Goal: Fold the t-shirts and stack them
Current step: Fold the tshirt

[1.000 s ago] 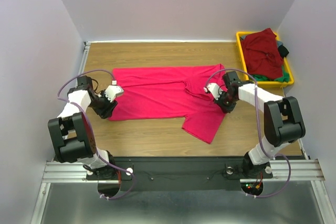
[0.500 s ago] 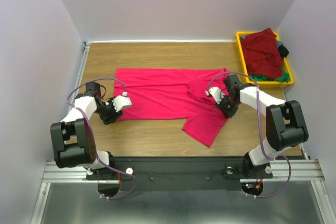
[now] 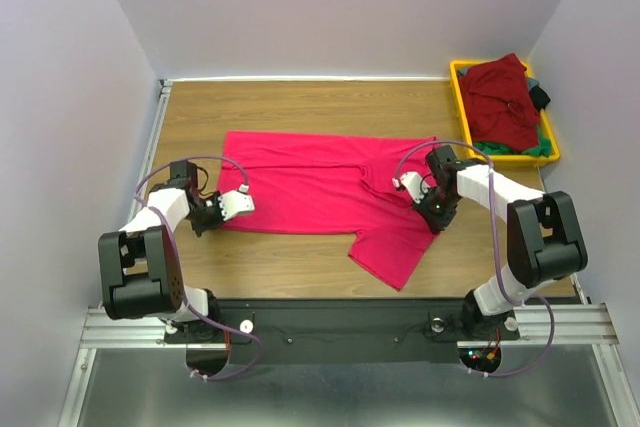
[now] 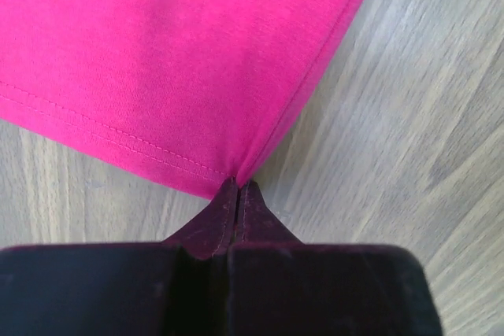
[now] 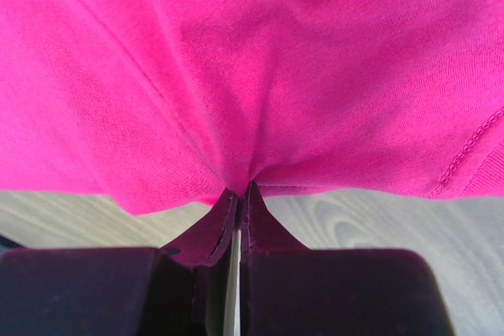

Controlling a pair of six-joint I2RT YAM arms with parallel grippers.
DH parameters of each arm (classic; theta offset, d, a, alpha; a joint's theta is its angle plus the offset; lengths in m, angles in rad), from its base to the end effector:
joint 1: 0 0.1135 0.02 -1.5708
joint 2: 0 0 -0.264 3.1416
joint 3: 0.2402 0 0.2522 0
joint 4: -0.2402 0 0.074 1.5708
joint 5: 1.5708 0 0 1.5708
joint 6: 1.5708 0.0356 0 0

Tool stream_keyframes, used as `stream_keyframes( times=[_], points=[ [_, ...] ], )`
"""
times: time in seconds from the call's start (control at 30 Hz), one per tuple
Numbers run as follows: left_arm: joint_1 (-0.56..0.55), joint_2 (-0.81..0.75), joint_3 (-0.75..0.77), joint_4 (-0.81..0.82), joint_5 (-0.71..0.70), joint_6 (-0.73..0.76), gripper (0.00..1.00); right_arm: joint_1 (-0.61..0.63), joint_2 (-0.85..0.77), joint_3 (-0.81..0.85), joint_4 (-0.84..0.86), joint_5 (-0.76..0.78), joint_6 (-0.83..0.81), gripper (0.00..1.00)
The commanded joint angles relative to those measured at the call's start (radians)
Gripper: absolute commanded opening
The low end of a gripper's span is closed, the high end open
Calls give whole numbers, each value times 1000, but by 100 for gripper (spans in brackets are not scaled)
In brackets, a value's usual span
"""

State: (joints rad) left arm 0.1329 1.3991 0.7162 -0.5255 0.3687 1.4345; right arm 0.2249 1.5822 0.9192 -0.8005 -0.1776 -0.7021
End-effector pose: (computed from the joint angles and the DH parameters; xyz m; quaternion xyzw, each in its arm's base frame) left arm 0.2404 0.0192 0.1653 0.6121 0.7493 -0.0027 0.2528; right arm 0.2566 0.0652 0.1656 -0.4489 0.8876 0.0734 0.0728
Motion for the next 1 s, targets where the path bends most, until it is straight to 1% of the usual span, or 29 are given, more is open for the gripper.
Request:
stream_keyframes(
  times=[0.0, 0.1, 0.33, 0.7, 0.83, 0.97],
  points=[
    [36, -12, 28, -103, -5, 23, 0, 8, -39, 30, -83, 10, 18, 1],
    [53, 11, 138, -198, 39, 29, 0, 7, -31, 81, -98, 26, 16, 0],
    [56, 72, 304, -286, 102, 17, 0, 8, 45, 205, -160, 30, -17, 0],
    [56, 245, 532, -320, 157, -59, 0, -16, 194, 424, -200, 47, -62, 1],
    [56, 317, 626, -327, 177, -77, 0, -36, 254, 492, -216, 40, -77, 1],
    [56, 385, 686, -323, 191, -98, 0, -55, 314, 564, -230, 20, -92, 1]
  ],
)
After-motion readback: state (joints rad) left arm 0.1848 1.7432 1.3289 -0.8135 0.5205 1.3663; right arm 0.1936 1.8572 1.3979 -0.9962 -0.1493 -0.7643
